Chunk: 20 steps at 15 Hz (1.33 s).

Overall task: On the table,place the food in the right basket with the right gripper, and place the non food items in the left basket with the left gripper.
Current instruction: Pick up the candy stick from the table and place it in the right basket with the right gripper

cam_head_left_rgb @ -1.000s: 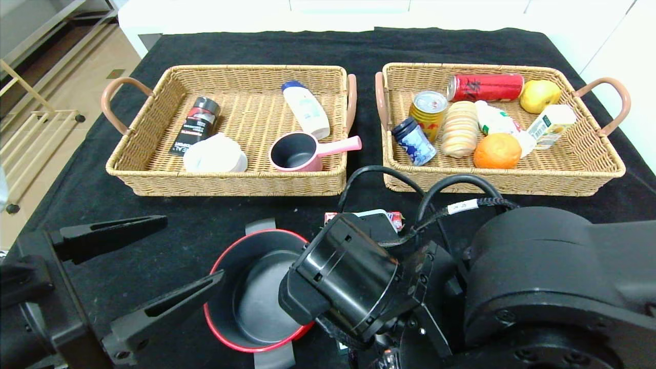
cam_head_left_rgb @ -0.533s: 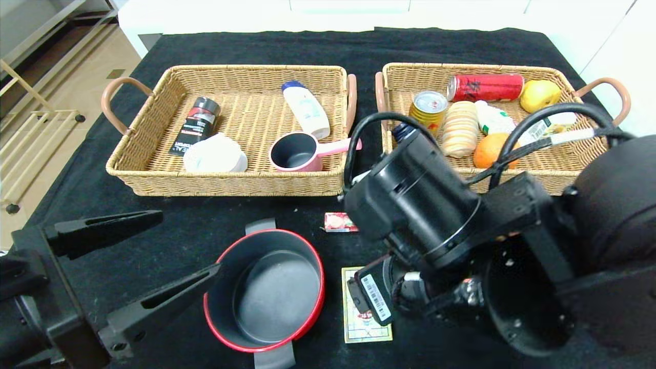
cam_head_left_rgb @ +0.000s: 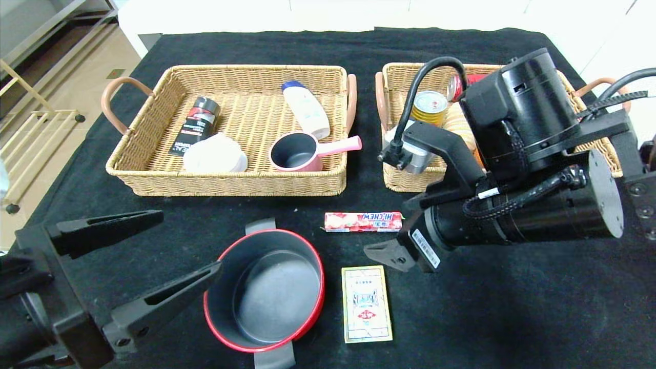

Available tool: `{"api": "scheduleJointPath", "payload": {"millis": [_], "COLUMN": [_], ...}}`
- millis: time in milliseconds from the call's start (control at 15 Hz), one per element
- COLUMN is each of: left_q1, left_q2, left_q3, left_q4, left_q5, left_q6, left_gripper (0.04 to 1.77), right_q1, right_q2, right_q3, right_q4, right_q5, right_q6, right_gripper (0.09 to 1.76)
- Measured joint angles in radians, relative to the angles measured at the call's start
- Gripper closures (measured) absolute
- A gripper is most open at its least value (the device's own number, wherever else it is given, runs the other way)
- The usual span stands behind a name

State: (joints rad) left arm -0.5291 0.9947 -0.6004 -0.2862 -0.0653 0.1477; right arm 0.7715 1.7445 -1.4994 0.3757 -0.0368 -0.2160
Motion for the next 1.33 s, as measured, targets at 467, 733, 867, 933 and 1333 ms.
{"api": "scheduleJointPath", "payload": {"millis": [467,733,867,933,1333], "left_q1": [0.000,0.001,0.001,0.001,0.001], "left_q2": [-0.002,-0.026,-0.041,-0.046,-0.072], "left_q3": [0.000,-0.013,-0.020,-0.022,-0.031], "left_q4": [0.000,0.002,0.003,0.003,0.009], "left_q5": [-0.001,-0.003,-0.003,-0.002,-0.004], "left_q6": [0.001,0.002,0.001,0.001,0.002], "left_gripper": [0.09,0.09,0.09,0.09,0.09], "right_q1": [-0.035,-0.041,-0.041,-0.041,-0.042], "right_q2": [0.040,0.083,0.106,0.115,0.166], "right_q3": [0.021,0.026,0.024,0.024,0.011], "right_q4": [-0.108,-0.194,-0.219,-0.234,-0.304], "right_q5": [0.077,0.083,0.084,0.084,0.077], "right_q6": [-0.206,-0.284,-0.318,-0.341,-0.401], "right_gripper": [0.15,0.15,0.15,0.15,0.15]}}
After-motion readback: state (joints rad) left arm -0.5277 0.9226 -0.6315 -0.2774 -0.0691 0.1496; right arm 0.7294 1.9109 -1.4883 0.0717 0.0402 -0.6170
